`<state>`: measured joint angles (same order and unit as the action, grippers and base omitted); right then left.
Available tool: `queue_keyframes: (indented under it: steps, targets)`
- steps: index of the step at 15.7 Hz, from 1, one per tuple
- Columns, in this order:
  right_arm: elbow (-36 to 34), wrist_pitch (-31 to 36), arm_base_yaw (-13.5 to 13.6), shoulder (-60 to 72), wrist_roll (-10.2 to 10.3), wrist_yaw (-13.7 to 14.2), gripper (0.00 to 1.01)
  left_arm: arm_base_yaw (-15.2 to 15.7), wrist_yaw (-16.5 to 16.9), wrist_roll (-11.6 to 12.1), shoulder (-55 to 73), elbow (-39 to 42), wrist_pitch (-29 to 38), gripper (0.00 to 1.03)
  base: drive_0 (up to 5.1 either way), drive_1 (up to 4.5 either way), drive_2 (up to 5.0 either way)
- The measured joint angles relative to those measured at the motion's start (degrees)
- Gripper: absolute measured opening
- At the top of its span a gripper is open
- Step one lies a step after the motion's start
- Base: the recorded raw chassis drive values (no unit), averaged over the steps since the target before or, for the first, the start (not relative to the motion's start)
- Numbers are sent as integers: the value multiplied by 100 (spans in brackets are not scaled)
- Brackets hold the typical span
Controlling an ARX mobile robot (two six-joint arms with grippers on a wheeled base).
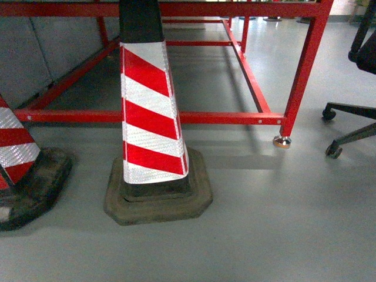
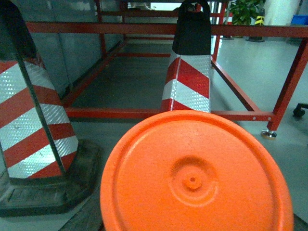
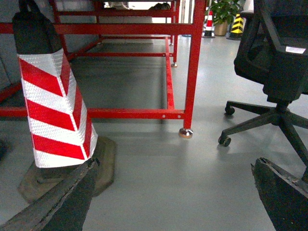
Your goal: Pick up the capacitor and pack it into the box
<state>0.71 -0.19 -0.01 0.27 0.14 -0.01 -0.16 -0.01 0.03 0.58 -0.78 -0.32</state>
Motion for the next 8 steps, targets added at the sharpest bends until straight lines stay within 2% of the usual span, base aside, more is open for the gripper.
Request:
queue_keyframes:
  steps: [8]
  targets:
    - [0,-15,0,0,0,-2,98,0,0,0,0,0,-2,44,297,225,-487]
